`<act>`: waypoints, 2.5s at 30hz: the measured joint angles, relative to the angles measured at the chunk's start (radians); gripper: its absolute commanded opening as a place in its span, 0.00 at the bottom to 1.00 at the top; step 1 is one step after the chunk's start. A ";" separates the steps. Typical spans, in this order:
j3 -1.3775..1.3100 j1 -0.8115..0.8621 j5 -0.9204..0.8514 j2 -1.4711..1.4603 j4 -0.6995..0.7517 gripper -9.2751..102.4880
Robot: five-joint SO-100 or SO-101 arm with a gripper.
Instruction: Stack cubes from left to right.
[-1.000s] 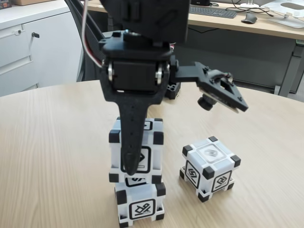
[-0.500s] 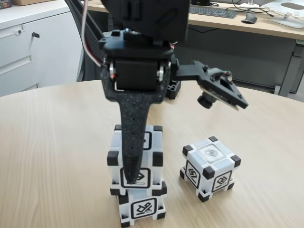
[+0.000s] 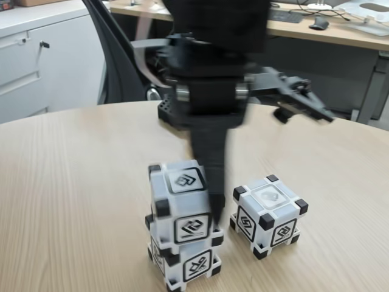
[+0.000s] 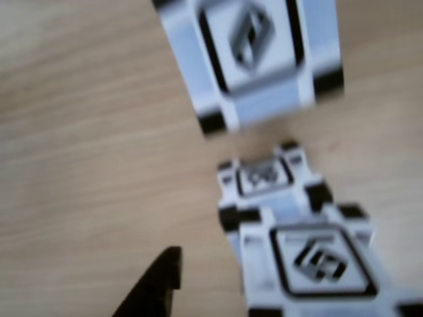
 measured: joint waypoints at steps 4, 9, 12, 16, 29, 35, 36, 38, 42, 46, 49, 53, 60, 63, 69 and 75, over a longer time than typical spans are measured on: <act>0.000 -0.023 -0.003 0.000 0.005 0.49; 0.000 -0.044 -0.035 0.000 0.005 0.50; 0.000 -0.038 -0.057 0.000 0.005 0.50; 0.000 -0.041 -0.130 0.000 0.005 0.50; 0.000 -0.044 -0.327 0.000 0.005 0.50; 0.000 -0.118 -0.331 0.000 0.005 0.50; 0.000 -0.130 -0.330 0.000 0.005 0.50; 0.000 -0.138 -0.324 0.000 0.005 0.50; 0.000 -0.181 -0.302 0.000 0.005 0.50; 0.000 -0.195 -0.290 0.000 0.005 0.50; 0.000 -0.213 -0.278 -0.008 0.005 0.49; 0.000 -0.222 -0.275 -0.074 0.005 0.49; 0.000 -0.225 -0.258 -0.123 0.005 0.49; 0.000 -0.224 -0.262 -0.144 0.005 0.49; 0.000 -0.225 -0.256 -0.187 0.005 0.48; 0.000 -0.225 -0.253 -0.199 0.005 0.46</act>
